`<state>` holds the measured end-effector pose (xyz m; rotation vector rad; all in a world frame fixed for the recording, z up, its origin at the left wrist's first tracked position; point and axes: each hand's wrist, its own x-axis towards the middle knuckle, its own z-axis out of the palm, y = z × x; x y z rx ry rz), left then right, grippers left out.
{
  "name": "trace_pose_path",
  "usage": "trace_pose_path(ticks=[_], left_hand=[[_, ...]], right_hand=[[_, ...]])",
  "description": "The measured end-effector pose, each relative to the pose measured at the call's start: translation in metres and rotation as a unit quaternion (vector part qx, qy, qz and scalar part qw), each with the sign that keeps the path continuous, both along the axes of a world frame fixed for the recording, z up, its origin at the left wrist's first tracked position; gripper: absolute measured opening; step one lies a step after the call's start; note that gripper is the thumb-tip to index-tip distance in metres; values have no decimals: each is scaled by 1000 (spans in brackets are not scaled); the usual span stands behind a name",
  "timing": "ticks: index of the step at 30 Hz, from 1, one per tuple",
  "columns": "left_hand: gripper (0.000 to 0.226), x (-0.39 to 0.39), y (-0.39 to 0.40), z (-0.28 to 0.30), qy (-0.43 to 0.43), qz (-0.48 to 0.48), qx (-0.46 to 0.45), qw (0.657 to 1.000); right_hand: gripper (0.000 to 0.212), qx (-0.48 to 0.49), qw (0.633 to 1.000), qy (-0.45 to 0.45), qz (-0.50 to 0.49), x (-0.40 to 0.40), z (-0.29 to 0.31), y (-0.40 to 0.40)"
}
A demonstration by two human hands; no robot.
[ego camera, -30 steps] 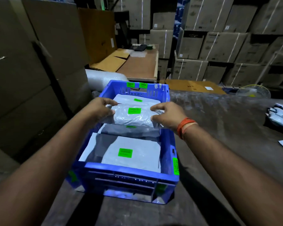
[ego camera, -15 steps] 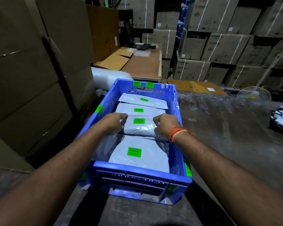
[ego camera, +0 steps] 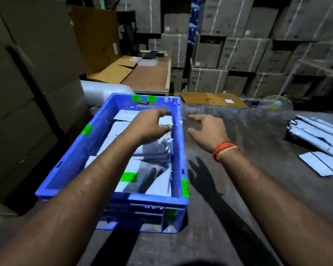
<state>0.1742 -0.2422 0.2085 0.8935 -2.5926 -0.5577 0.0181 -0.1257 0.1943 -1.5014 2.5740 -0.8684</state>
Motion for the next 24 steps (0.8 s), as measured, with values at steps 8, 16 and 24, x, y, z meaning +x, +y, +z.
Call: trace_pose_path(ticks=[8, 16, 24], left_hand=[[50, -134, 104, 7, 37, -41, -28, 998], [52, -314, 225, -79, -71, -79, 55, 993], [43, -424, 296, -144, -100, -44, 200, 974]], right_hand=[[45, -1, 997, -13, -78, -123, -24, 103], [44, 36, 989, -87, -114, -275, -95, 227], [46, 67, 976, -152, -137, -396, -161, 317]])
